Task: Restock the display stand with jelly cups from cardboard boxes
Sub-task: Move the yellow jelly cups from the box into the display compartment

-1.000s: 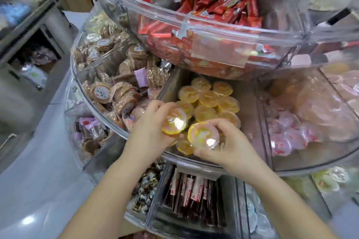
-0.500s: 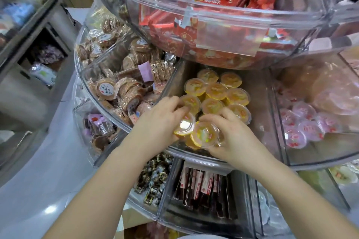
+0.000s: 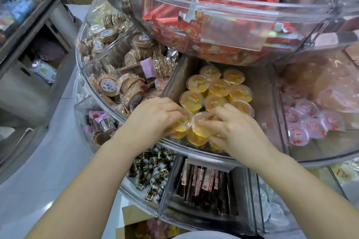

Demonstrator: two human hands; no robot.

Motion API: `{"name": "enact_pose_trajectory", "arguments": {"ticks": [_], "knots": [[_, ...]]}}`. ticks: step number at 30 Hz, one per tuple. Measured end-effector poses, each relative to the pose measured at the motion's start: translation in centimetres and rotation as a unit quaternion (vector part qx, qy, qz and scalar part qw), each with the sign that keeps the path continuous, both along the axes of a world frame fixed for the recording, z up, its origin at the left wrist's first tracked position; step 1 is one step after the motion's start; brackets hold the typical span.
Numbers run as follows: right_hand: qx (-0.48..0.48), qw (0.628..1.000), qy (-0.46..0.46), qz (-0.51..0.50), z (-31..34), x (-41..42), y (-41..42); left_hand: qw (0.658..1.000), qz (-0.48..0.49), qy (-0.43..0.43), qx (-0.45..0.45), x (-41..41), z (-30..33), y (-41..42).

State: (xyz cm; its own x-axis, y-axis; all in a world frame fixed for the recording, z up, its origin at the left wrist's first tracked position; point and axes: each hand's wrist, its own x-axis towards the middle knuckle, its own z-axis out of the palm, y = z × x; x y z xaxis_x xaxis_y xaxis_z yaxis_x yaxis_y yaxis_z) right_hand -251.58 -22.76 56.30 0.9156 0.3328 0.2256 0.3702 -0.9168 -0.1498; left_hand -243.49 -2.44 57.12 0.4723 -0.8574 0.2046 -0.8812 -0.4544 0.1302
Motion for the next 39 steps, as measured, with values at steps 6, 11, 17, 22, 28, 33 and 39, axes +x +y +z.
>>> {"name": "enact_pose_trajectory", "arguments": {"ticks": [6,11,17,22,28,33,39], "knots": [[0.025,0.999,0.019,0.028,-0.2,0.4,-0.5,0.999,0.035,-0.027,0.004,-0.2,-0.2,-0.8],[0.064,0.998,0.010,0.016,-0.5,0.2,-0.2,1.000,0.024,-0.015,-0.008,-0.2,0.0,-0.5],[0.097,0.995,0.016,-0.004,-0.7,0.2,0.2,0.999,0.041,-0.011,0.006,-0.4,0.2,-0.8],[0.156,0.986,0.064,-0.008,0.1,0.0,-0.4,0.997,0.065,0.043,0.009,-0.7,0.1,-0.6],[0.255,0.964,0.024,-0.072,1.7,-2.0,-0.4,0.959,0.157,0.119,-0.205,-3.2,0.4,1.3],[0.318,0.941,0.105,0.042,2.6,-4.1,5.3,0.838,0.306,0.188,-0.411,-8.3,-1.3,5.3],[0.252,0.891,0.317,0.204,-4.0,-6.0,15.7,0.663,0.508,0.268,-0.480,-15.9,-9.1,12.6]]}}
